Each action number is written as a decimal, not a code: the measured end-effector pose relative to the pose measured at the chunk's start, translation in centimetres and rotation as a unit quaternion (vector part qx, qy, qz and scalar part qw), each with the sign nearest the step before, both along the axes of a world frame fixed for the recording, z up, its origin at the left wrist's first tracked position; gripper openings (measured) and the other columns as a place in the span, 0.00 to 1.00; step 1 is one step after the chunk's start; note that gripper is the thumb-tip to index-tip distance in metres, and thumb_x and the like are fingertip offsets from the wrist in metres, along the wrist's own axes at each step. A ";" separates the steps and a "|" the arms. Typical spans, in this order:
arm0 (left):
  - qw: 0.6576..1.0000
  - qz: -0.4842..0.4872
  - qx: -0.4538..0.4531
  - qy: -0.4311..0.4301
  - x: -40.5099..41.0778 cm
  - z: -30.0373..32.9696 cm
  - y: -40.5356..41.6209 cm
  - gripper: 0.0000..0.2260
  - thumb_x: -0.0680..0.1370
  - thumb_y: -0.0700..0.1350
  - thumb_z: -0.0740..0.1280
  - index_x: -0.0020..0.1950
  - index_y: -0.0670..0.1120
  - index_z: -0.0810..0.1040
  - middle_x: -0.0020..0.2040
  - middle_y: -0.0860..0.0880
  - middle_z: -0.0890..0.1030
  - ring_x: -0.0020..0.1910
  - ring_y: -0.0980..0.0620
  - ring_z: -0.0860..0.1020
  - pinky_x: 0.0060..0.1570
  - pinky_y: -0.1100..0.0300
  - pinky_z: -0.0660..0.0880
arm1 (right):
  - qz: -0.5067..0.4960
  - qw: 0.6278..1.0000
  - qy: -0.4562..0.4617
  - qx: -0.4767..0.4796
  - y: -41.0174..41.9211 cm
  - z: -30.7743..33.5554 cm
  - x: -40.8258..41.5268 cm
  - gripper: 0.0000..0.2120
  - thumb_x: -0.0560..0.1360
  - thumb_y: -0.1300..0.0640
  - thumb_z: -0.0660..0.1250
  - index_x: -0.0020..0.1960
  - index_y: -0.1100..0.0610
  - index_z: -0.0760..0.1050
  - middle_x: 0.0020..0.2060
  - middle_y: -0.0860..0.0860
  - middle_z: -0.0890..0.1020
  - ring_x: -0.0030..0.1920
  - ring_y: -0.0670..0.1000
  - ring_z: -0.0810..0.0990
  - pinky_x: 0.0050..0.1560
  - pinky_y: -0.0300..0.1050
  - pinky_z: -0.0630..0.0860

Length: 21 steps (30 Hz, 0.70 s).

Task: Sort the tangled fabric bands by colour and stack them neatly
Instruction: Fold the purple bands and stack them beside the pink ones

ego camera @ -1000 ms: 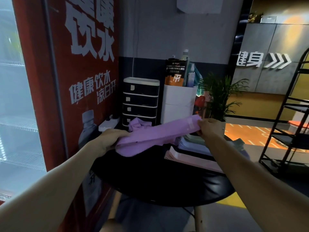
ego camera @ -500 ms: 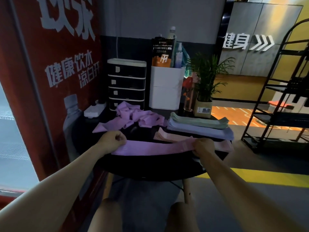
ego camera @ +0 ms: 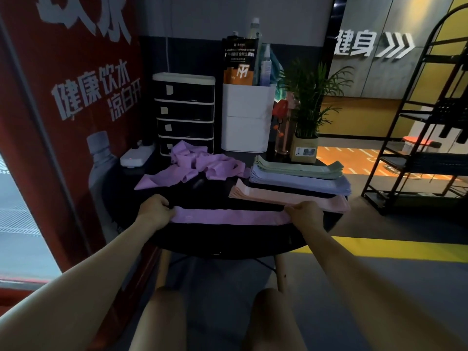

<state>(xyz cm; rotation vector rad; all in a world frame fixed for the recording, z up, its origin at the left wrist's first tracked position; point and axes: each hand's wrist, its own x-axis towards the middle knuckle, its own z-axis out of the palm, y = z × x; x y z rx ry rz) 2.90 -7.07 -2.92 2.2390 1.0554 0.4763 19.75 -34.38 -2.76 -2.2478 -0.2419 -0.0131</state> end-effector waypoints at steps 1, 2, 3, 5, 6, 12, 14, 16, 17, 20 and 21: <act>1.000 0.001 0.001 0.006 0.1 0.0 -0.1 0.15 0.75 0.40 0.68 0.61 0.37 0.76 0.61 0.41 0.77 0.60 0.42 0.75 0.58 0.57 0.69 | -0.004 1.000 -0.006 -0.007 0.1 -0.2 0.1 0.17 0.75 0.57 0.66 0.31 0.65 0.72 0.26 0.55 0.71 0.34 0.56 0.73 0.34 0.44 0.66; 1.000 0.003 -0.002 0.009 0.2 0.0 -0.2 0.14 0.75 0.40 0.68 0.60 0.38 0.77 0.61 0.41 0.78 0.60 0.42 0.75 0.58 0.57 0.69 | -0.006 1.000 -0.013 -0.014 0.1 -0.3 0.2 0.18 0.75 0.57 0.66 0.29 0.64 0.71 0.26 0.55 0.70 0.32 0.54 0.72 0.32 0.44 0.65; 1.000 0.008 -0.008 0.011 0.3 0.0 -0.3 0.13 0.75 0.38 0.67 0.59 0.39 0.78 0.61 0.41 0.78 0.60 0.42 0.75 0.58 0.57 0.70 | -0.006 1.000 -0.019 -0.020 0.1 -0.5 0.3 0.17 0.75 0.57 0.66 0.31 0.64 0.73 0.27 0.56 0.71 0.32 0.54 0.72 0.32 0.43 0.64; 1.000 0.019 -0.019 -0.002 0.7 0.1 -0.6 0.11 0.75 0.37 0.65 0.57 0.40 0.79 0.60 0.41 0.78 0.58 0.41 0.76 0.56 0.56 0.71 | -0.008 0.999 -0.026 -0.023 -0.1 -0.7 0.3 0.15 0.76 0.57 0.65 0.37 0.67 0.77 0.32 0.58 0.75 0.37 0.55 0.73 0.36 0.42 0.66; 0.999 0.019 -0.026 -0.018 0.9 0.1 -0.7 0.10 0.75 0.36 0.65 0.56 0.39 0.79 0.59 0.40 0.78 0.57 0.40 0.76 0.55 0.56 0.71 | -0.008 0.999 -0.030 -0.019 -0.3 -0.7 0.2 0.14 0.76 0.57 0.65 0.38 0.66 0.78 0.33 0.58 0.75 0.39 0.55 0.73 0.36 0.41 0.65; 0.985 0.016 -0.097 -0.145 1.6 0.1 -1.5 0.08 0.75 0.38 0.65 0.54 0.38 0.75 0.55 0.36 0.78 0.52 0.38 0.76 0.54 0.50 0.73 | -0.027 0.997 -0.061 0.031 -2.5 -1.5 -0.4 0.13 0.76 0.60 0.65 0.40 0.70 0.79 0.39 0.65 0.81 0.42 0.62 0.78 0.34 0.43 0.62; 0.978 0.021 -0.120 -0.167 1.7 -0.1 -1.6 0.06 0.75 0.38 0.66 0.51 0.41 0.75 0.54 0.36 0.78 0.49 0.39 0.77 0.54 0.49 0.74 | -0.036 0.995 -0.074 0.061 -3.0 -1.9 -0.5 0.11 0.75 0.61 0.66 0.38 0.69 0.78 0.38 0.65 0.81 0.41 0.61 0.78 0.36 0.44 0.65; 0.976 0.025 -0.124 -0.177 1.8 -0.3 -1.9 0.06 0.74 0.38 0.67 0.50 0.41 0.75 0.54 0.37 0.78 0.50 0.39 0.77 0.55 0.49 0.74 | -0.042 0.994 -0.077 0.072 -3.5 -2.3 -0.6 0.09 0.74 0.61 0.67 0.39 0.65 0.79 0.39 0.60 0.81 0.40 0.56 0.77 0.39 0.44 0.67; 0.977 0.024 -0.115 -0.177 1.8 -0.4 -2.2 0.07 0.74 0.38 0.68 0.51 0.40 0.75 0.53 0.38 0.79 0.49 0.40 0.77 0.54 0.51 0.73 | -0.044 0.993 -0.073 0.075 -3.7 -2.4 -0.7 0.08 0.74 0.61 0.67 0.41 0.64 0.79 0.40 0.59 0.81 0.41 0.55 0.76 0.39 0.44 0.67; 0.984 0.013 -0.073 -0.164 1.8 -0.9 -2.8 0.10 0.75 0.39 0.68 0.53 0.37 0.75 0.51 0.39 0.78 0.50 0.41 0.76 0.52 0.54 0.72 | -0.050 0.992 -0.071 0.090 -4.0 -3.0 -0.7 0.06 0.75 0.62 0.66 0.43 0.65 0.78 0.41 0.58 0.81 0.43 0.57 0.77 0.40 0.43 0.67; 0.986 0.010 -0.059 -0.156 1.8 -1.0 -3.0 0.10 0.74 0.39 0.69 0.54 0.36 0.75 0.49 0.40 0.78 0.51 0.41 0.77 0.51 0.55 0.71 | -0.049 0.992 -0.076 0.090 -4.1 -3.1 -0.7 0.06 0.75 0.62 0.66 0.43 0.65 0.78 0.42 0.58 0.81 0.44 0.57 0.77 0.40 0.43 0.67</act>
